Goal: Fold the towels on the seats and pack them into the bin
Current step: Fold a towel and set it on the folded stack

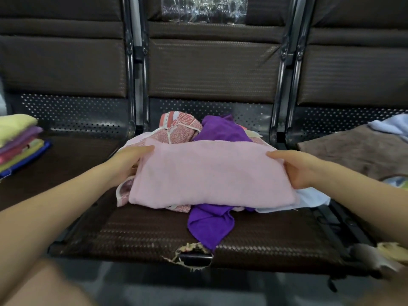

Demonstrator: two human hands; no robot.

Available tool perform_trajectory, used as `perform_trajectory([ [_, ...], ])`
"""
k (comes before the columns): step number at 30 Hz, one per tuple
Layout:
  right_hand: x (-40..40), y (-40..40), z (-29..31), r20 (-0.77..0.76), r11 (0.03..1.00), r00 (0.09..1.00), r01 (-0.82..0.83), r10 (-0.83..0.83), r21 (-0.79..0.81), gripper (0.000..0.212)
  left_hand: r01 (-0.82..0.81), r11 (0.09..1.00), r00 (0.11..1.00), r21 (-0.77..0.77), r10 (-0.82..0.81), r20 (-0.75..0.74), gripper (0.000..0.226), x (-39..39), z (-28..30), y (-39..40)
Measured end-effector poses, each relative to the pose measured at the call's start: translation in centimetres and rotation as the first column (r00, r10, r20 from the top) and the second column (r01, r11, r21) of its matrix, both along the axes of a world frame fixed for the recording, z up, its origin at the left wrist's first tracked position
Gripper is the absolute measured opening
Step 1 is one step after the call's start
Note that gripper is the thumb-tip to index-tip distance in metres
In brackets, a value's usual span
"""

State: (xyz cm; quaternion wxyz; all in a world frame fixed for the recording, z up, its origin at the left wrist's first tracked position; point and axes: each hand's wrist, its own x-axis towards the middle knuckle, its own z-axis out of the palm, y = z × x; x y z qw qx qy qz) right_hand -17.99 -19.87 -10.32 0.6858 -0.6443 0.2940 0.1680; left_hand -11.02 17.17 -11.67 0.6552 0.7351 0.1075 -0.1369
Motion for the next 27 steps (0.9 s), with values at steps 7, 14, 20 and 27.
perform_trajectory([
  [7,-1.9,-0.6,-0.2,0.04,0.996,0.999,-0.008,0.005,0.094,0.055,0.202,0.978,0.967,0.061,-0.189,-0.171,0.075,-0.8,0.0,1.6],
  [14,-2.4,0.4,0.1,0.125,0.988,0.992,-0.025,0.007,0.149,0.038,0.277,0.96,0.92,-0.042,-0.278,-0.277,0.051,-1.9,0.7,0.2],
  [20,-1.5,1.6,2.2,0.095,0.995,0.994,0.039,-0.048,0.093,0.042,0.069,0.993,0.987,0.096,-0.054,-0.15,0.036,-2.0,1.0,-1.4],
  [27,-2.4,1.7,2.7,0.172,0.991,0.983,0.078,-0.059,-0.107,0.03,0.09,0.99,0.986,0.11,-0.073,-0.153,0.06,-2.6,0.7,-1.6],
])
